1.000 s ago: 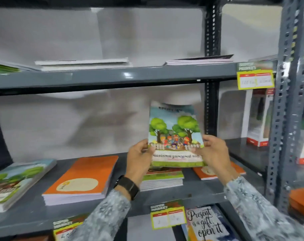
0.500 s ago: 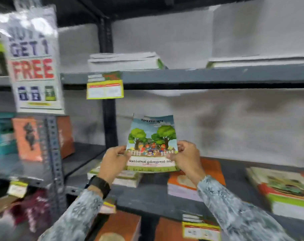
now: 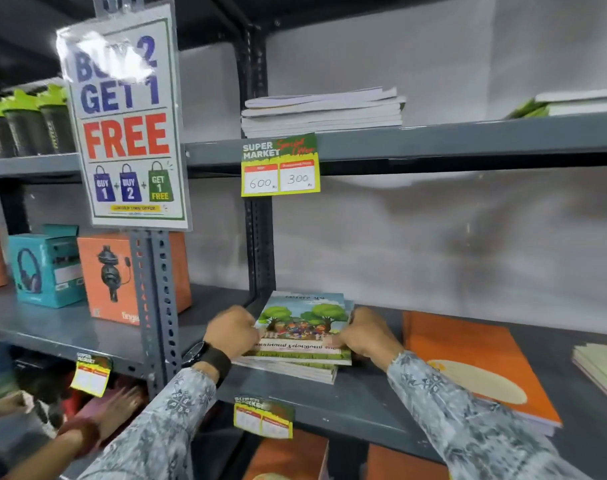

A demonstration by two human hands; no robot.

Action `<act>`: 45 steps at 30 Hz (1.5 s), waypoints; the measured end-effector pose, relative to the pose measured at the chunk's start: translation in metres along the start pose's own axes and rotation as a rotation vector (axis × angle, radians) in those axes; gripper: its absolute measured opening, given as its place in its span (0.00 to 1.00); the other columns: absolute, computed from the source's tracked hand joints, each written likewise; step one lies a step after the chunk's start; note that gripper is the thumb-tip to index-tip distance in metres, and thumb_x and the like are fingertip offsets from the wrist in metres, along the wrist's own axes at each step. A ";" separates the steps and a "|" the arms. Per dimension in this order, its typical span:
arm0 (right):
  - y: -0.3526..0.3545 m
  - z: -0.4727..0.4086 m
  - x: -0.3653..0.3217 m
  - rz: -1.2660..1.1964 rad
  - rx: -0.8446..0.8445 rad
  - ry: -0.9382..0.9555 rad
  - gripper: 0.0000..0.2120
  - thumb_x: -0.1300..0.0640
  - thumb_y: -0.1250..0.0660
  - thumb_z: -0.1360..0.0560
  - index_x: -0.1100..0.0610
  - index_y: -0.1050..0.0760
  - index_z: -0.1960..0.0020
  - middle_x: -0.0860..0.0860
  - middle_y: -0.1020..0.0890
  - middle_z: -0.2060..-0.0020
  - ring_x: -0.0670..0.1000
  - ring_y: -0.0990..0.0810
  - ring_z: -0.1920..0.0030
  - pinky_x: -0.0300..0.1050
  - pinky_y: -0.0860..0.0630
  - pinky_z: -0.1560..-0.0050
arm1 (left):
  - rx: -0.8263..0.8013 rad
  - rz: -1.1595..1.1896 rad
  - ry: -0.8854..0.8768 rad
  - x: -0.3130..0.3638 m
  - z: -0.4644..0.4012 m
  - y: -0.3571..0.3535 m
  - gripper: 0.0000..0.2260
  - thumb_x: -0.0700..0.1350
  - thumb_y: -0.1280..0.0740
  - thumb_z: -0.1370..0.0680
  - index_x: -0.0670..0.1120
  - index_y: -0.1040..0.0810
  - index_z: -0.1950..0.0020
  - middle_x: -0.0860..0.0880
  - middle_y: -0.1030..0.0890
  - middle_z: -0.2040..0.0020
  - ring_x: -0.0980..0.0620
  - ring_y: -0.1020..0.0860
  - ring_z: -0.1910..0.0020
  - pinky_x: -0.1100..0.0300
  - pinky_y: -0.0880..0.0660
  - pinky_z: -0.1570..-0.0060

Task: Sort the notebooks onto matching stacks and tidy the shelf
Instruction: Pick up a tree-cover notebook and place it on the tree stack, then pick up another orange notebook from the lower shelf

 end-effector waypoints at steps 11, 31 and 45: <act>0.195 0.084 0.087 -0.346 0.773 0.580 0.15 0.61 0.25 0.26 0.52 0.21 0.41 0.48 0.18 0.55 0.41 0.20 0.58 0.26 0.27 0.56 | 0.301 0.528 -0.639 0.211 0.069 -0.027 0.15 0.47 0.30 0.21 0.55 0.17 0.35 0.57 0.16 0.53 0.57 0.18 0.57 0.58 0.21 0.49; 0.511 0.187 0.421 0.515 0.269 -0.566 0.07 0.57 0.31 0.26 0.58 0.28 0.58 0.55 0.19 0.51 0.52 0.21 0.60 0.43 0.28 0.64 | -0.411 -0.392 -0.866 0.618 0.311 -0.289 0.15 0.43 0.40 0.16 0.40 0.19 0.36 0.41 0.17 0.38 0.42 0.18 0.38 0.50 0.21 0.40; 0.505 0.189 0.408 -0.377 0.670 -0.455 0.12 0.74 0.27 0.31 0.68 0.17 0.49 0.53 0.21 0.71 0.47 0.26 0.76 0.34 0.33 0.79 | -0.424 0.521 -0.504 0.591 0.272 -0.251 0.10 0.41 0.32 0.24 0.42 0.19 0.43 0.42 0.13 0.48 0.42 0.12 0.53 0.47 0.14 0.52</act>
Point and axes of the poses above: each hand's wrist, its own z-axis away from the middle knuckle, its own y-axis out of the back of the hand, x = y × z, the point moved 1 cm from there along -z, towards the middle knuckle
